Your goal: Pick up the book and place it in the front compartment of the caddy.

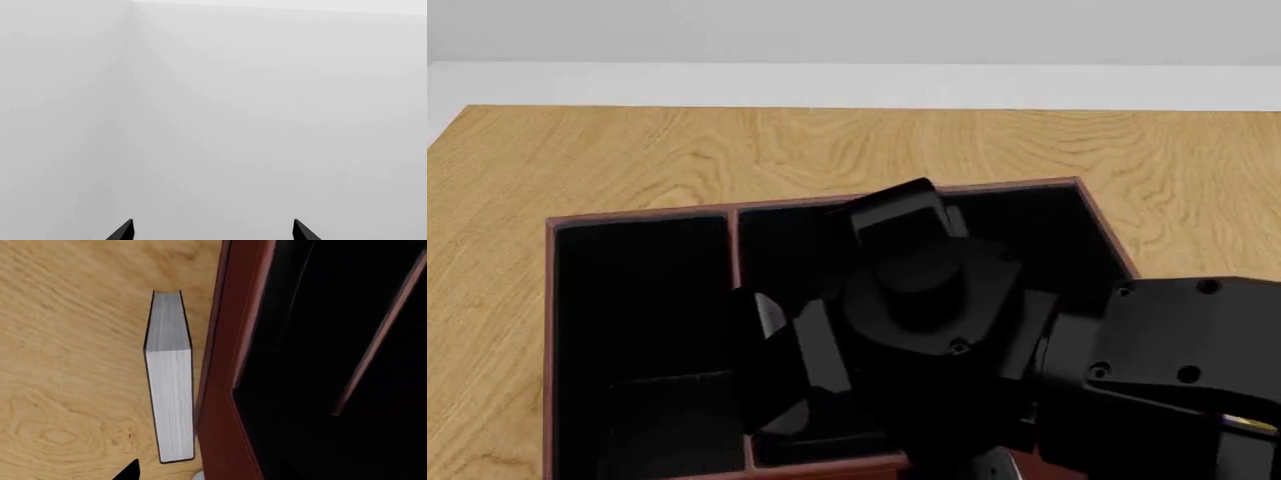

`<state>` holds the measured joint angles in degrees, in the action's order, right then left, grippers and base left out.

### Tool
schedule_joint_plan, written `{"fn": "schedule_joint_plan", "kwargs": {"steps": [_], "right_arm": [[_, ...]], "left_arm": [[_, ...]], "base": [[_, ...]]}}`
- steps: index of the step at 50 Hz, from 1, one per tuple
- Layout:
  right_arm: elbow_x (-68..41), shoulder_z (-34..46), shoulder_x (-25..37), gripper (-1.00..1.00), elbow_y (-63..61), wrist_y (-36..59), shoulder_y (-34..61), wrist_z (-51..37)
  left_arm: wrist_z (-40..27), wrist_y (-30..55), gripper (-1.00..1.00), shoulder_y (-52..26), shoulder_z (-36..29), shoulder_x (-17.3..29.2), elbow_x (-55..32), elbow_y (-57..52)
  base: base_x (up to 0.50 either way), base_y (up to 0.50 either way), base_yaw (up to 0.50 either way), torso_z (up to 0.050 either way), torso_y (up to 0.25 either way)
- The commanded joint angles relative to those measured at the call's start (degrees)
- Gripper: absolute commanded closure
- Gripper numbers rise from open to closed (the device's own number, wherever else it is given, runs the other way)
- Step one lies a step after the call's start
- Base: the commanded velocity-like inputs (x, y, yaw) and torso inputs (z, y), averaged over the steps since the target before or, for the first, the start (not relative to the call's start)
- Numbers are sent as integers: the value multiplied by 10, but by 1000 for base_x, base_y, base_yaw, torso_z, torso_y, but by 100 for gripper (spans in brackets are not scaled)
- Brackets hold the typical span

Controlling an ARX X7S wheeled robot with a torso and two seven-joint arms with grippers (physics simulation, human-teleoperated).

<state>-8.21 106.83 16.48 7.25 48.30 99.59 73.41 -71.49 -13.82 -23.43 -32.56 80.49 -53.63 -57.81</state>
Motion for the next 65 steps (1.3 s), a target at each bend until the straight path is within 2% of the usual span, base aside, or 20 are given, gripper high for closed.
{"fn": "schedule_joint_plan", "kwargs": {"steps": [1, 33, 53, 65], "right_arm": [[17, 9, -15, -100, 34, -41, -10, -17], [13, 15, -37, -100, 62, -72, -57, -33], [5, 27, -31, -100, 50, -54, -86, -36], [2, 35, -25, -100, 52, -39, -100, -39]], "left_arm": [[-1, -7, -100, 4, -2, 3, 3, 2], [-12, -45, -100, 23, 0, 31, 11, 3], [-8, -39, -100, 19, 3, 24, 8, 8], [-13, -54, -100, 29, 3, 36, 14, 4]], "base": [[0, 0, 0, 0, 0], [0, 0, 0, 0, 0], [0, 0, 0, 0, 0], [0, 0, 0, 0, 0]]}}
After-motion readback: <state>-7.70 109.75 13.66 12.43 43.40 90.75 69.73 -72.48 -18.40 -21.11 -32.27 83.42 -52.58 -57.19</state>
